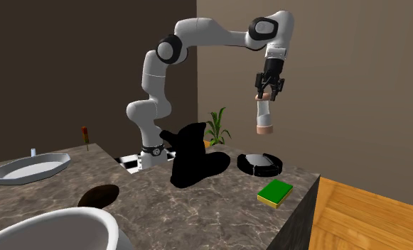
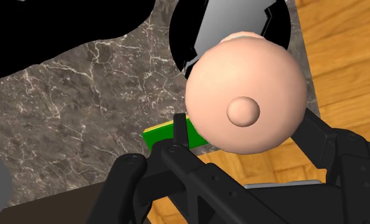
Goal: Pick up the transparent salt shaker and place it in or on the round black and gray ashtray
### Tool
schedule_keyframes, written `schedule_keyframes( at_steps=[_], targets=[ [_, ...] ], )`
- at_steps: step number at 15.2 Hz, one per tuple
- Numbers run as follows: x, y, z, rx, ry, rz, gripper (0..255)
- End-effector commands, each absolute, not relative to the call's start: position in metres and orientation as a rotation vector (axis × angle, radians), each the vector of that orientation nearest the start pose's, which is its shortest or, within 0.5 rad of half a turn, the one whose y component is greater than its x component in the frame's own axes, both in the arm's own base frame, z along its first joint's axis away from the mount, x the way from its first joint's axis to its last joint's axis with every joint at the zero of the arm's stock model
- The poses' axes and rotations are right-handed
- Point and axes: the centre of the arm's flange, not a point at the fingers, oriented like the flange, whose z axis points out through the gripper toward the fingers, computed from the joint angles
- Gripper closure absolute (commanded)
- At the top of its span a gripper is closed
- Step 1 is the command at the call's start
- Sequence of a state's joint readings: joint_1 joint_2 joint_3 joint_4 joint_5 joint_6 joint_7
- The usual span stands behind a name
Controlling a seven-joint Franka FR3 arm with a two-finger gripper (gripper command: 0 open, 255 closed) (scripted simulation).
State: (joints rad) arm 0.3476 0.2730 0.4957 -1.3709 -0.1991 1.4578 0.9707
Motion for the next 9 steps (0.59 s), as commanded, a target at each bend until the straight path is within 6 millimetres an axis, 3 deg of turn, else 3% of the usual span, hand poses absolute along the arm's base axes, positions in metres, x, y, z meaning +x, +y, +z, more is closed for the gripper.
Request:
schedule_keyframes(
  at_steps=[1,9],
  targets=[
    [0.455,0.417,0.554,-3.297,0.232,0.066,255],
    [0.455,0.417,0.512,-3.297,0.232,0.066,255]
  ],
)
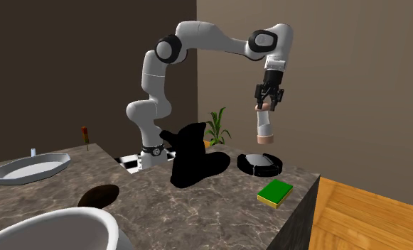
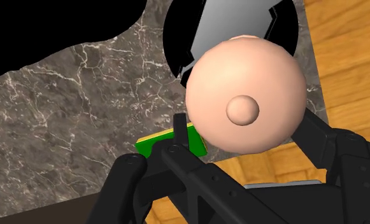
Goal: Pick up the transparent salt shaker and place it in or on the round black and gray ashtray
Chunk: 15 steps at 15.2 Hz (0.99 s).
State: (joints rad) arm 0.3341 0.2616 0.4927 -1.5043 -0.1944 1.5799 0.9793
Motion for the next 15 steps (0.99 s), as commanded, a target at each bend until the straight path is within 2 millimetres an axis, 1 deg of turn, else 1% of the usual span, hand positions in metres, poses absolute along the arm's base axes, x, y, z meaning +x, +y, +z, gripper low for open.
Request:
schedule_keyframes(
  at_steps=[1,12,13,15],
  targets=[
    [0.455,0.417,0.507,-3.297,0.232,0.066,255],
    [0.455,0.417,0.449,-3.297,0.232,0.066,255],
    [0.455,0.417,0.445,-3.297,0.232,0.066,255],
    [0.455,0.417,0.445,-3.297,0.232,0.066,255]
  ],
)
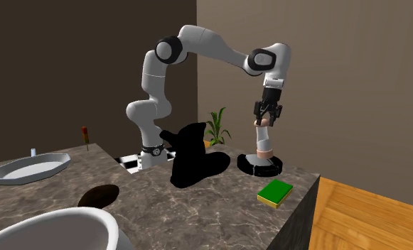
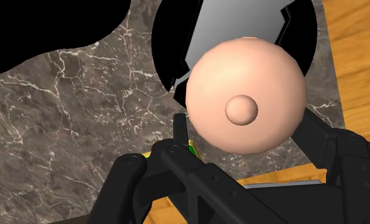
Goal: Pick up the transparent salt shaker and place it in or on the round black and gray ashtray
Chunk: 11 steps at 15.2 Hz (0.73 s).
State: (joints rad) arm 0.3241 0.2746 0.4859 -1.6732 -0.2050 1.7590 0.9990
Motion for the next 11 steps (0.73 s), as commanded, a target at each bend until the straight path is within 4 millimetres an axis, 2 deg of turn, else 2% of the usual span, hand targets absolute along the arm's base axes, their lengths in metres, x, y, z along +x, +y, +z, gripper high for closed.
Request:
schedule_keyframes(
  at_steps=[1,5,6,11],
  targets=[
    [0.4553,0.4168,0.4451,-3.297,0.232,0.066,255],
    [0.4553,0.4168,0.4451,-3.297,0.232,0.066,255],
    [0.4553,0.4168,0.4451,-3.297,0.232,0.066,0],
    [0.4553,0.4168,0.4451,-3.297,0.232,0.066,0]
  ],
)
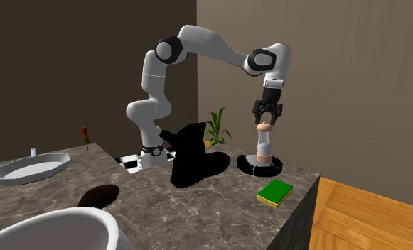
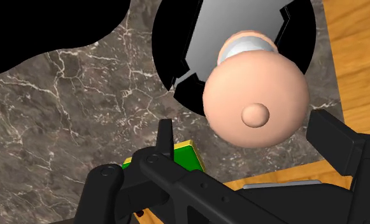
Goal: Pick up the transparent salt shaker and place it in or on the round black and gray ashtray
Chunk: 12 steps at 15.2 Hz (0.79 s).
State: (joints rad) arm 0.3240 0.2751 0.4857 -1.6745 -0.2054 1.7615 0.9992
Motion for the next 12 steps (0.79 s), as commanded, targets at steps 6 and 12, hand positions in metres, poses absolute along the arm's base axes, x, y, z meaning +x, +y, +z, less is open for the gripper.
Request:
schedule_keyframes(
  at_steps=[6,12],
  targets=[
    [0.458,0.425,0.494,-3.297,0.232,0.066,0],
    [0.458,0.425,0.494,-3.297,0.232,0.066,0]
  ],
)
